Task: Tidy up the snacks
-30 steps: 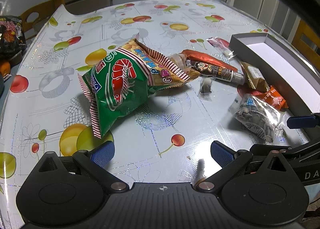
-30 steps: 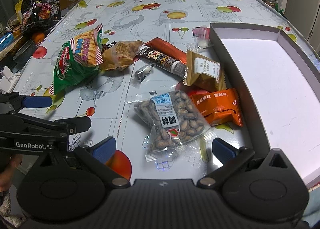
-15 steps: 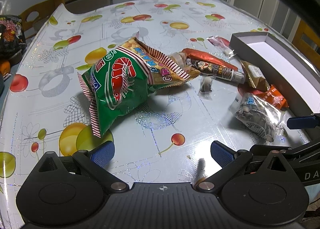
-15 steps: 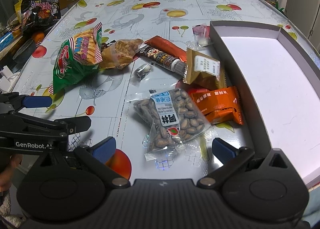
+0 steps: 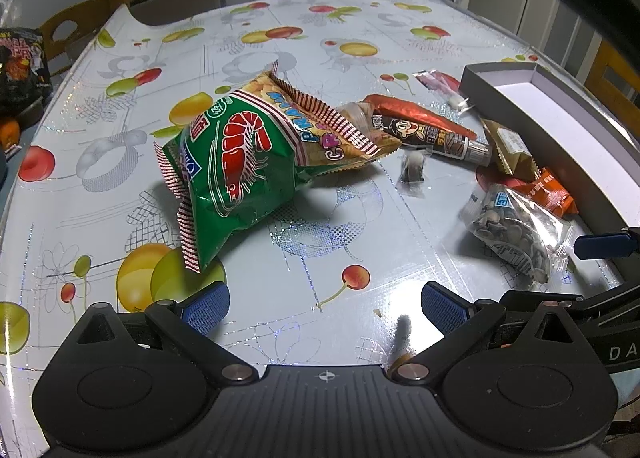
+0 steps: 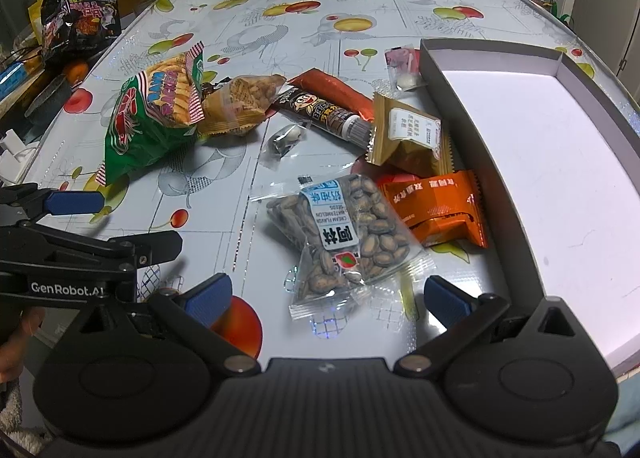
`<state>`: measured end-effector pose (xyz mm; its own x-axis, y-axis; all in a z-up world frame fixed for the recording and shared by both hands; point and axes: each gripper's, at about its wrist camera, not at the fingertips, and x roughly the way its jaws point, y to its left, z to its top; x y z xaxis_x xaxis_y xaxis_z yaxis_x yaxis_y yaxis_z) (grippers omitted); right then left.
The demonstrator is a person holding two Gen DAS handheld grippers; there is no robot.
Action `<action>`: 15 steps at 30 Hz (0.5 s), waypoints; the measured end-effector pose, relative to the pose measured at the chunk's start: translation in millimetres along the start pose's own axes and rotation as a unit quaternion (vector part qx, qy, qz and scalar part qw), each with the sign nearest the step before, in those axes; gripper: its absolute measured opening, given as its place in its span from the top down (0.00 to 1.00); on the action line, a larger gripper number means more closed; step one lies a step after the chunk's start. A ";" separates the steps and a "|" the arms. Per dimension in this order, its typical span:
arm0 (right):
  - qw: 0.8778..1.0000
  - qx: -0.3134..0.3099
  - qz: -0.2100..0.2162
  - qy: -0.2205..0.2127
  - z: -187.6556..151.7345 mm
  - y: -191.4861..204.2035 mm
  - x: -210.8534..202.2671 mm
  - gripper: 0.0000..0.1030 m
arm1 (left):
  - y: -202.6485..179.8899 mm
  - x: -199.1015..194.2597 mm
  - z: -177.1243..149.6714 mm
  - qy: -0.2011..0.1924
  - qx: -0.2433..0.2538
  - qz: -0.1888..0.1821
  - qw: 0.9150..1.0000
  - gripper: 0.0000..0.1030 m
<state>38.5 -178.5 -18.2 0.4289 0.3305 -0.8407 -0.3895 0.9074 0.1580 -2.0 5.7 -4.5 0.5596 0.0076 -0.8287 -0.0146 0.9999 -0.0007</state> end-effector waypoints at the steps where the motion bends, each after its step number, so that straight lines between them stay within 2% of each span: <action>1: 1.000 0.000 0.000 0.000 -0.3 -0.1 0.1 0.00 | -0.3 0.0 0.2 0.000 0.000 0.000 1.000 0.00; 15: 1.000 0.001 0.001 0.001 0.5 -1.8 -0.6 0.00 | -2.4 -2.9 2.1 -0.007 0.005 0.004 1.000 0.00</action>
<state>39.3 -180.2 -17.7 0.4260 0.3315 -0.8418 -0.3886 0.9073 0.1607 -1.8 3.3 -1.0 0.5707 0.0149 -0.8210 -0.0101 0.9999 0.0111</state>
